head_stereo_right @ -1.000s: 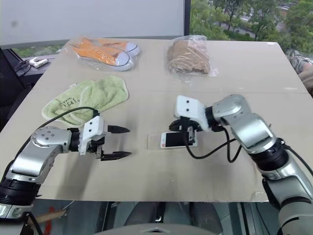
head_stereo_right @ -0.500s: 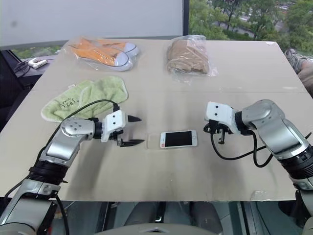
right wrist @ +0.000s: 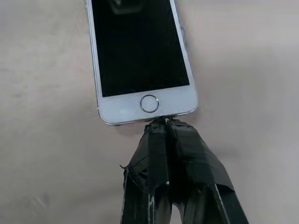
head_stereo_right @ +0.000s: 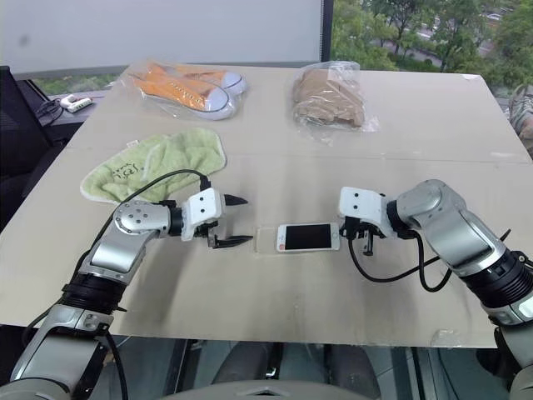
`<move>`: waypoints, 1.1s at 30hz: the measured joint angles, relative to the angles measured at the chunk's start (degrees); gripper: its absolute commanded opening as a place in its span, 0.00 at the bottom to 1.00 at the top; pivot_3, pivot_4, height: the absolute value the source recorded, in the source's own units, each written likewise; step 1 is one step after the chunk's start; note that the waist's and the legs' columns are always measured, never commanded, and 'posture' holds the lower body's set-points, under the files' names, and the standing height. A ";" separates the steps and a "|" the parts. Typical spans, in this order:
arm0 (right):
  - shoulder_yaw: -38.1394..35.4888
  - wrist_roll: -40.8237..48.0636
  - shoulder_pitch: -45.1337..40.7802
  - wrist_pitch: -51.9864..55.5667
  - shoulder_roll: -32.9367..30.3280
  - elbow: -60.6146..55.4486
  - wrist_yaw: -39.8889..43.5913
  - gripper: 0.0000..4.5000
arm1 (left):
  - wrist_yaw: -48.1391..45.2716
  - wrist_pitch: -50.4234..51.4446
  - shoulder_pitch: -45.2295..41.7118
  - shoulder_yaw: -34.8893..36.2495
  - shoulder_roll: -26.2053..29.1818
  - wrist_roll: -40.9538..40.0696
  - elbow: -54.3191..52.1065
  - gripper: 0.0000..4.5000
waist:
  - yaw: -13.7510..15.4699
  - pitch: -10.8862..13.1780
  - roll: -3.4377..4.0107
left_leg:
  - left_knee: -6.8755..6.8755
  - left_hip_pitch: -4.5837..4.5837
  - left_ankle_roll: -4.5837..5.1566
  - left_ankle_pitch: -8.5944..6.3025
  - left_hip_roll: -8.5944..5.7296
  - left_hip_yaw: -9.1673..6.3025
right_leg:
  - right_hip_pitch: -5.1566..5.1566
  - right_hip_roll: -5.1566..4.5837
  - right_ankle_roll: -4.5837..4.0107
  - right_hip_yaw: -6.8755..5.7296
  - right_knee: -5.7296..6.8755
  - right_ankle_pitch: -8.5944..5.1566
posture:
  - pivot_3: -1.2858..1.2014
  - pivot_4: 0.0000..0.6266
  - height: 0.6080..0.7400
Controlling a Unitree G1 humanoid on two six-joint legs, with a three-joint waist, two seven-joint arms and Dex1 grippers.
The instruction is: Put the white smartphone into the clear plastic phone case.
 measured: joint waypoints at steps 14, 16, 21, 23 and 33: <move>2.11 -1.03 -1.75 1.82 2.84 -1.20 0.02 0.01 | 0.57 1.26 0.71 0.20 -0.02 0.28 -1.57 1.00 | 0.02 0.00 0.00 | 0.01 -0.01 0.00 0.00 -0.02 -0.01 | 0.00 0.01 0.00 0.00 -0.01 0.00 | 0.52 0.24 1.00; 2.17 -1.13 -1.80 2.07 3.24 -1.20 0.00 0.01 | 0.57 1.48 0.71 0.20 -0.04 0.26 -1.57 1.00 | 0.01 0.00 0.00 | 0.01 -0.01 0.00 0.00 -0.02 -0.01 | 0.00 0.01 0.00 0.00 0.00 0.00 | 0.52 0.24 1.00; 3.28 -1.50 -2.51 2.57 4.12 -1.25 -0.07 0.01 | 0.57 1.81 0.71 0.20 -0.18 0.24 -1.57 1.00 | 0.01 0.00 0.00 | 0.02 -0.01 -0.01 0.00 -0.02 -0.01 | 0.00 0.01 0.00 -0.01 0.01 0.00 | 0.52 0.24 1.00; 3.42 -1.49 -2.51 2.60 4.46 -1.27 -0.08 0.01 | 0.56 1.84 0.71 0.20 -0.23 0.23 -1.57 1.00 | 0.02 0.00 0.00 | 0.02 -0.01 -0.01 0.00 -0.02 -0.01 | 0.00 0.01 0.00 -0.01 0.00 0.00 | 0.52 0.24 1.00; 4.48 -1.87 -3.29 3.15 6.49 -1.90 -0.62 0.01 | 0.81 2.74 1.14 0.50 -0.68 -0.13 -1.72 1.00 | 0.05 0.00 0.00 | 0.04 -0.01 -0.01 0.00 -0.03 -0.04 | 0.00 0.01 0.00 -0.03 0.01 0.00 | 0.52 0.24 1.00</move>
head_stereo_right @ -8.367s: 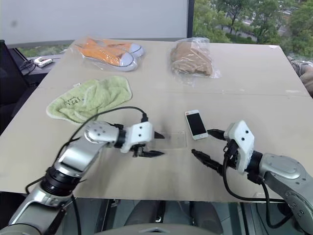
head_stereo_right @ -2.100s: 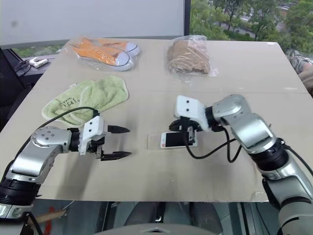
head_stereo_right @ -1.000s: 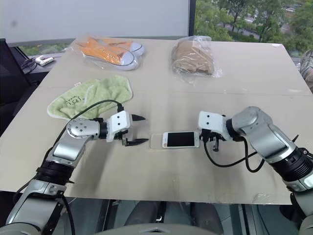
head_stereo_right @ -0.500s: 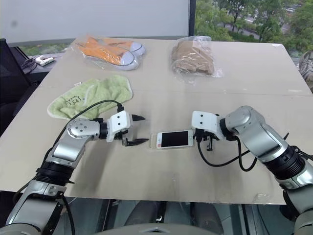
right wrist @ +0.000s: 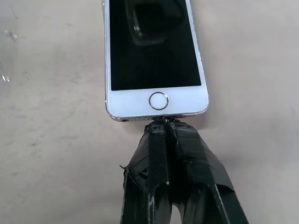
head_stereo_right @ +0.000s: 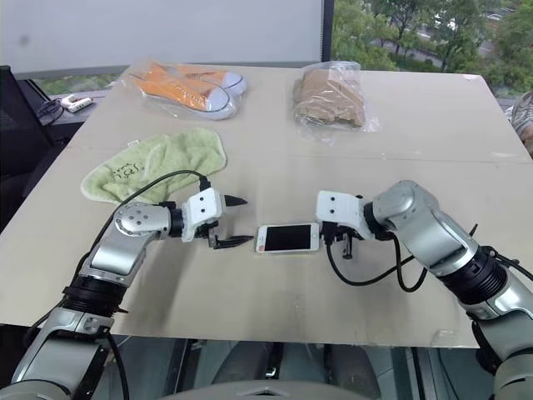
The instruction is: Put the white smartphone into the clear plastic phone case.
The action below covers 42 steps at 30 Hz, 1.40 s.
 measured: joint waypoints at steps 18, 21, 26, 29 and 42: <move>1.38 -2.12 -1.31 2.04 2.67 0.03 -0.73 0.01 | 0.37 1.29 0.92 0.70 0.00 0.07 -1.46 1.00 | -0.22 -0.01 0.01 | 0.00 0.01 0.00 0.00 0.00 0.00 | 0.00 0.01 0.00 0.01 0.02 0.00 | 0.52 0.24 1.00; 1.38 -2.26 -1.31 1.91 2.63 0.05 -0.73 0.01 | 0.40 1.36 0.98 0.75 -0.03 0.07 -1.53 1.00 | -0.22 -0.01 0.01 | 0.00 0.02 0.00 0.00 0.00 0.00 | 0.00 0.01 0.00 0.01 0.03 0.00 | 0.52 0.24 1.00; 1.38 -2.41 -1.24 0.74 2.08 0.06 -0.68 0.01 | -0.10 5.41 1.03 1.57 0.36 -1.40 -2.59 1.00 | -0.38 0.00 0.01 | 0.00 -0.01 0.00 0.00 0.00 0.00 | -0.01 0.02 0.00 0.01 0.01 0.00 | 0.52 0.24 1.00; 1.36 -2.42 -0.93 0.64 1.38 0.07 -0.76 0.01 | -1.29 9.35 0.57 2.08 0.20 -3.99 -3.25 1.00 | -0.44 0.02 -0.01 | 0.00 -0.07 0.00 0.00 0.00 -0.02 | -0.03 0.02 0.00 -0.01 0.00 0.00 | 0.52 0.24 1.00; 1.14 -2.05 -0.55 0.63 1.39 0.97 -1.78 0.01 | -6.09 13.68 -0.79 0.61 1.61 -8.71 -8.10 1.00 | -1.90 0.04 -0.04 | -0.02 -0.05 -0.01 0.01 0.03 -0.03 | -0.04 0.05 0.00 0.01 0.00 0.00 | 0.52 0.24 1.00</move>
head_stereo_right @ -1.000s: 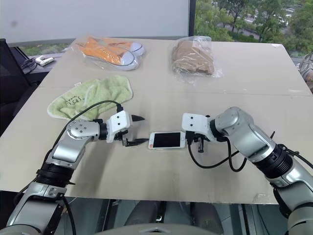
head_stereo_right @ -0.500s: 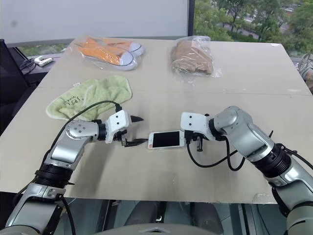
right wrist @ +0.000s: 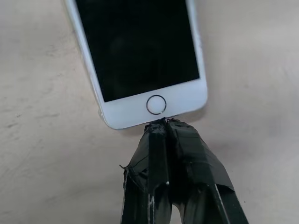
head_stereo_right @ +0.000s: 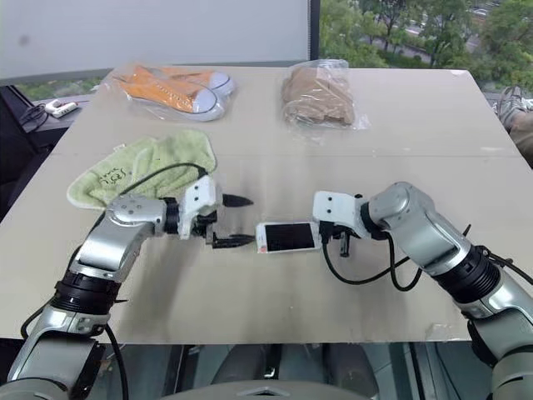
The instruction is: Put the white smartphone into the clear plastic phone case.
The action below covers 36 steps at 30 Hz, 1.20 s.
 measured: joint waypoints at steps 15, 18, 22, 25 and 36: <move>-1.42 2.71 0.81 1.52 -1.45 -3.05 -0.05 0.01 | 3.87 -7.45 -2.25 -0.09 1.58 5.69 8.39 1.00 | 0.48 0.00 0.00 | 0.03 -0.02 0.01 0.00 -0.01 -0.01 | 0.01 -0.02 0.00 -0.02 -0.01 0.00 | 0.52 0.24 1.00; -2.44 3.31 1.03 2.15 -2.32 -3.67 -0.21 0.01 | 3.94 -4.70 -3.48 1.88 -0.27 2.20 7.36 1.00 | 0.41 0.00 0.00 | 0.05 -0.02 0.01 -0.01 -0.02 0.00 | 0.01 -0.03 0.00 -0.01 -0.01 0.00 | 0.52 0.24 1.00; -3.92 4.50 1.10 2.88 -2.95 -4.15 -0.43 0.01 | 2.01 1.16 -1.71 0.66 -2.83 -3.56 -1.84 1.00 | 0.27 0.00 0.00 | 0.04 -0.03 0.01 -0.01 -0.01 0.01 | 0.01 -0.04 0.00 0.03 -0.02 0.00 | 0.52 0.24 1.00; -4.73 5.29 1.10 3.96 -2.77 -4.26 -1.21 0.01 | 2.12 1.71 1.38 -3.55 -2.90 -2.05 -4.01 1.00 | -0.04 0.00 0.00 | 0.00 0.00 0.00 0.00 0.02 0.00 | 0.00 0.00 0.00 0.05 0.01 0.00 | 0.52 0.24 1.00; -10.37 14.39 2.99 7.33 5.04 -7.99 -4.68 0.01 | 4.78 -8.12 -0.29 -5.67 -2.66 4.91 2.62 1.00 | 0.72 -0.13 -0.06 | 0.02 0.06 0.01 -0.01 -0.04 -0.05 | 0.04 -0.05 0.00 -0.02 -0.01 0.00 | 0.52 0.24 1.00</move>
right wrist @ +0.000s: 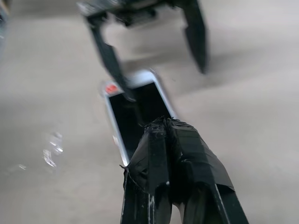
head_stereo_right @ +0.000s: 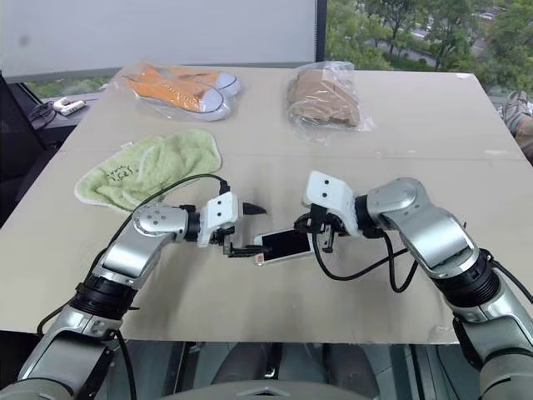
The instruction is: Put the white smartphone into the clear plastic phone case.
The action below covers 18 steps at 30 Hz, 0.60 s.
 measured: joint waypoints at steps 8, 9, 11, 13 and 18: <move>4.62 -4.09 6.67 -7.28 -1.32 4.97 -3.19 0.01 | 0.17 -1.95 -0.01 -0.17 -0.35 0.46 1.25 1.00 | -0.22 -0.07 0.02 | 0.02 0.14 0.01 0.00 -0.02 0.04 | 0.06 0.00 0.00 0.04 0.08 0.00 | 0.52 0.24 1.00; 4.83 -4.65 6.84 -8.49 -1.32 5.31 -3.46 0.01 | 0.25 -1.90 -0.02 -0.20 -0.33 0.51 1.20 1.00 | -0.27 -0.19 0.03 | 0.02 0.17 0.01 0.00 -0.01 0.04 | 0.09 0.01 0.00 0.03 0.08 0.00 | 0.52 0.24 1.00; 4.85 -5.07 7.47 -10.36 -1.22 6.11 -3.74 0.01 | 0.50 -1.73 0.29 -0.16 -0.32 0.51 1.06 1.00 | -0.27 -0.38 0.02 | 0.02 0.22 0.03 -0.01 -0.01 0.02 | 0.17 0.02 0.00 0.01 0.07 0.00 | 0.52 0.24 1.00; 4.80 -5.22 7.86 -11.27 -0.88 6.67 -4.00 0.01 | 0.62 -1.54 0.45 0.05 -0.27 0.51 1.02 1.00 | -0.30 -0.43 0.00 | 0.01 0.35 0.25 -0.13 -0.01 0.02 | 0.29 0.02 0.00 0.02 0.07 0.00 | 0.52 0.24 1.00; 5.80 -6.37 7.81 -12.62 -1.10 7.27 -4.08 0.01 | 1.09 -1.11 1.51 0.22 0.05 0.51 0.07 1.00 | -0.35 -0.43 0.02 | -0.10 0.81 0.28 -0.16 -0.01 0.03 | 0.68 0.02 0.00 0.04 0.00 0.00 | 0.52 0.24 1.00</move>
